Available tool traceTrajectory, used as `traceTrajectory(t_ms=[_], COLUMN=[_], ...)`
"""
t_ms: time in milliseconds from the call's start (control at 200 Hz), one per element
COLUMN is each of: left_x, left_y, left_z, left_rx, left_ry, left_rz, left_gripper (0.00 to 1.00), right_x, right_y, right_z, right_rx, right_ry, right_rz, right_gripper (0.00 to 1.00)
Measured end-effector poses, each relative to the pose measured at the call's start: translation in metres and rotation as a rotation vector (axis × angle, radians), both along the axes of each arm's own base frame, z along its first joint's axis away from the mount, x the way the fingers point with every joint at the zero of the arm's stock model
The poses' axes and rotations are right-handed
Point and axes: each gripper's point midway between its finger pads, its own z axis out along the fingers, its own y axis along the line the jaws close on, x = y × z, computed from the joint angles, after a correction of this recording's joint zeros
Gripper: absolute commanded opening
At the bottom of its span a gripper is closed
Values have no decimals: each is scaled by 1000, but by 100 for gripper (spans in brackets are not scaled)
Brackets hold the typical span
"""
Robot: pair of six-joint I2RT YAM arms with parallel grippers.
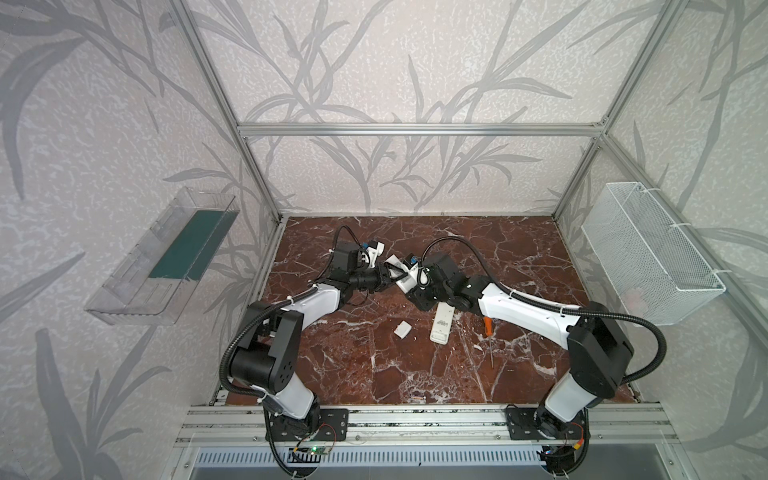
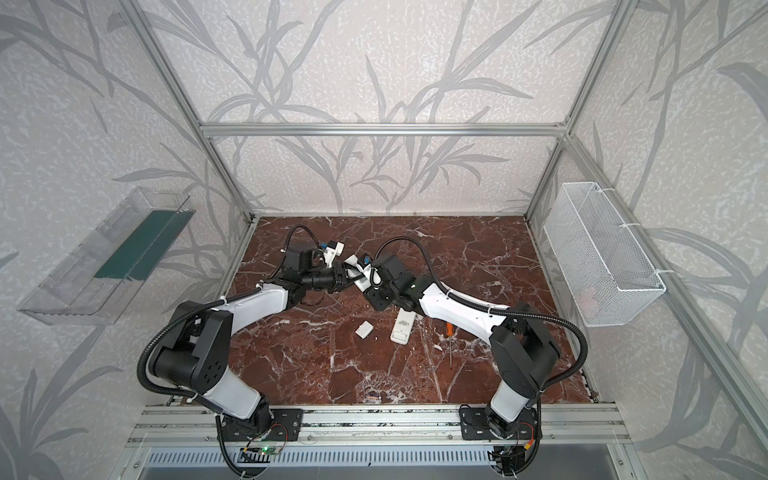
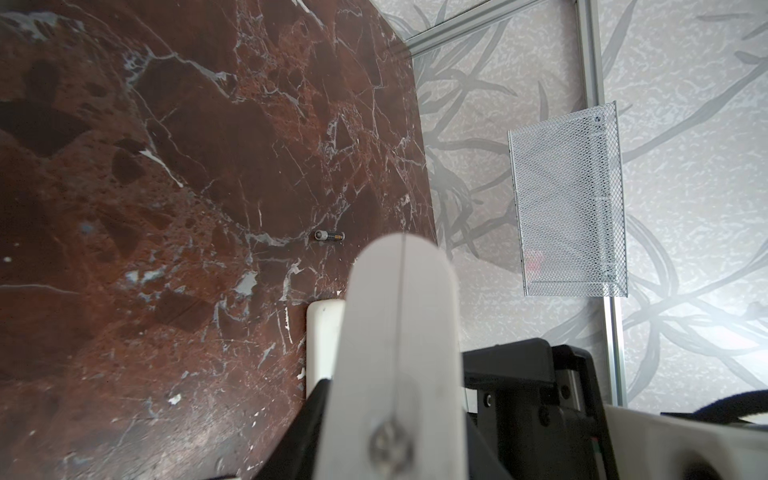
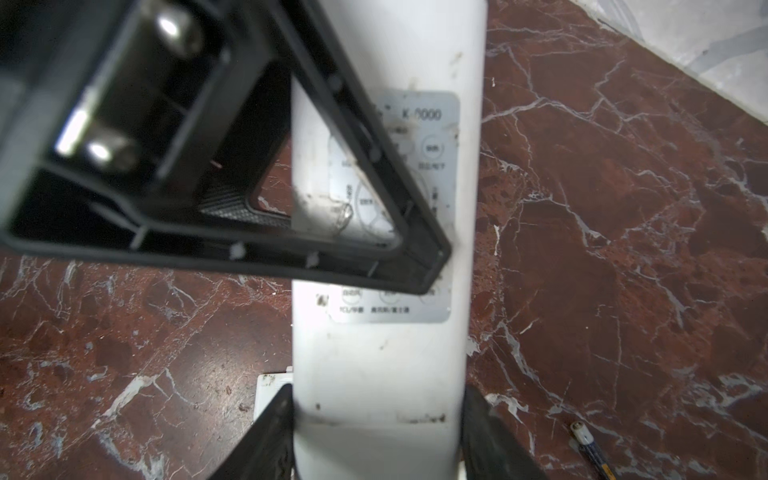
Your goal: Unload the batteries from the remote control
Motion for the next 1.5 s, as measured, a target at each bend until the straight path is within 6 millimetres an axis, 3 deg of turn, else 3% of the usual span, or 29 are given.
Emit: traceTrajectory(t_ms=[120, 205, 295, 390, 535, 705, 865, 985, 1105, 1305, 1500], left_x=[1, 3, 5, 8, 13, 17, 8, -2, -8, -9, -9], left_y=[-1, -2, -3, -4, 0, 10, 28, 40, 44, 46, 48], left_z=[2, 6, 12, 22, 25, 39, 83, 120, 139, 137, 135], left_rx=[-15, -28, -44, -82, -111, -101, -89, -100, -115, -137, -177], left_ry=[4, -3, -34, -67, -97, -167, -345, -469, -520, -489, -450], left_rz=[1, 4, 3, 12, 66, 148, 239, 292, 313, 330, 351], left_gripper=[28, 18, 15, 12, 9, 9, 9, 9, 9, 9, 9], right_x=[-1, 0, 1, 3, 3, 0, 5, 4, 8, 10, 6], right_y=[1, 1, 0, -5, -15, -50, -69, -57, -37, -10, 8], right_z=[0, 0, 7, 19, 59, 110, 113, 105, 108, 113, 116], right_rx=[2, 4, 22, 35, 115, 334, 530, 639, 751, 879, 938], right_ry=[1, 2, -5, -27, -74, -65, 40, 158, 252, 362, 414], right_rz=[7, 5, -8, -32, -101, -259, -387, -403, -390, -344, -310], right_gripper=[31, 44, 59, 66, 70, 72, 72, 73, 77, 79, 61])
